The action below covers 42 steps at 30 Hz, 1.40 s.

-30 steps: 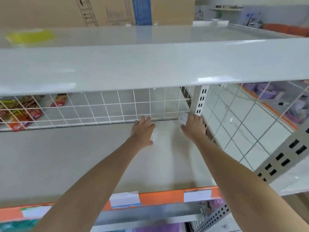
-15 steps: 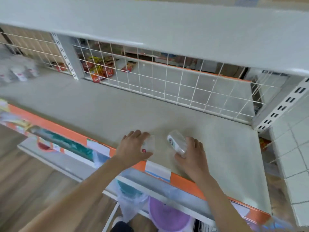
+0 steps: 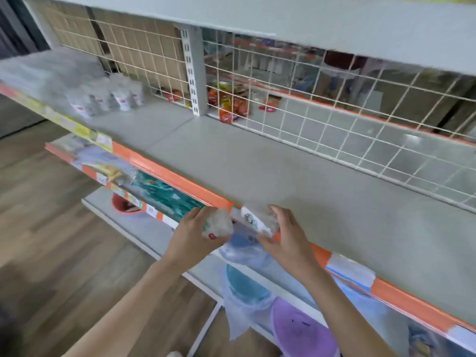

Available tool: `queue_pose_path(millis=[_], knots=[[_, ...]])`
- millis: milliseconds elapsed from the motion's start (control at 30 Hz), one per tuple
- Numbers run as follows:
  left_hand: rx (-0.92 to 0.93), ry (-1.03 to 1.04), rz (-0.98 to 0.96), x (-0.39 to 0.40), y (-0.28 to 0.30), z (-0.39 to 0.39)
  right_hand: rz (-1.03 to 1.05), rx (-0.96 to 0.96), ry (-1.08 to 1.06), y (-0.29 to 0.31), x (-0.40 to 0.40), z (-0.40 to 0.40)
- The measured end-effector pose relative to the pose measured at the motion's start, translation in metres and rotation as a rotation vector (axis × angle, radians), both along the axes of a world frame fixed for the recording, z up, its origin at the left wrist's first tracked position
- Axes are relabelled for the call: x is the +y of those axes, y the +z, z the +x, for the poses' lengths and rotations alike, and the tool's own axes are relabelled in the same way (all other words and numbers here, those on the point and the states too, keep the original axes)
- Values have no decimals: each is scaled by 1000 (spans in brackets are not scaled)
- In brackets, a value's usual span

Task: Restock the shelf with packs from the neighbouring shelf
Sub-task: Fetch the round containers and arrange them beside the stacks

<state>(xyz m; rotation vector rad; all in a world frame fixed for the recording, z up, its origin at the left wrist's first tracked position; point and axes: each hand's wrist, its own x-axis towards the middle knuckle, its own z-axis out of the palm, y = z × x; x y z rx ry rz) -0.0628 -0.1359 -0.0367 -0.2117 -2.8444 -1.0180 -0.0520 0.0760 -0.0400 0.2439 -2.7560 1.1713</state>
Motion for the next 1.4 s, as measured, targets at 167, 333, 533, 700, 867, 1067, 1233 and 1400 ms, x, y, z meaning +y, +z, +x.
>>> queue_pose_path(millis=[167, 333, 533, 700, 867, 1067, 1233, 1400], knots=[[6, 59, 54, -105, 0, -7, -12, 12, 78, 8, -102, -10], [-2, 119, 86, -184, 4, -6, -26, 31, 108, 3, -184, -22], [-12, 185, 97, -243, -2, -13, -47, 0, 187, -2, -254, -47], [-27, 197, 137, -268, -14, -35, 17, 13, 252, -4, -290, -90], [-60, 259, 103, -321, -17, -85, 10, 45, 300, -12, -337, -156], [-47, 257, 34, -383, 6, -186, -48, 72, 180, -15, -397, -268], [26, 158, -43, -401, 10, -264, -25, 102, -59, -19, -396, -344], [53, -56, -23, -395, 5, -332, 68, 1, -283, -25, -371, -373]])
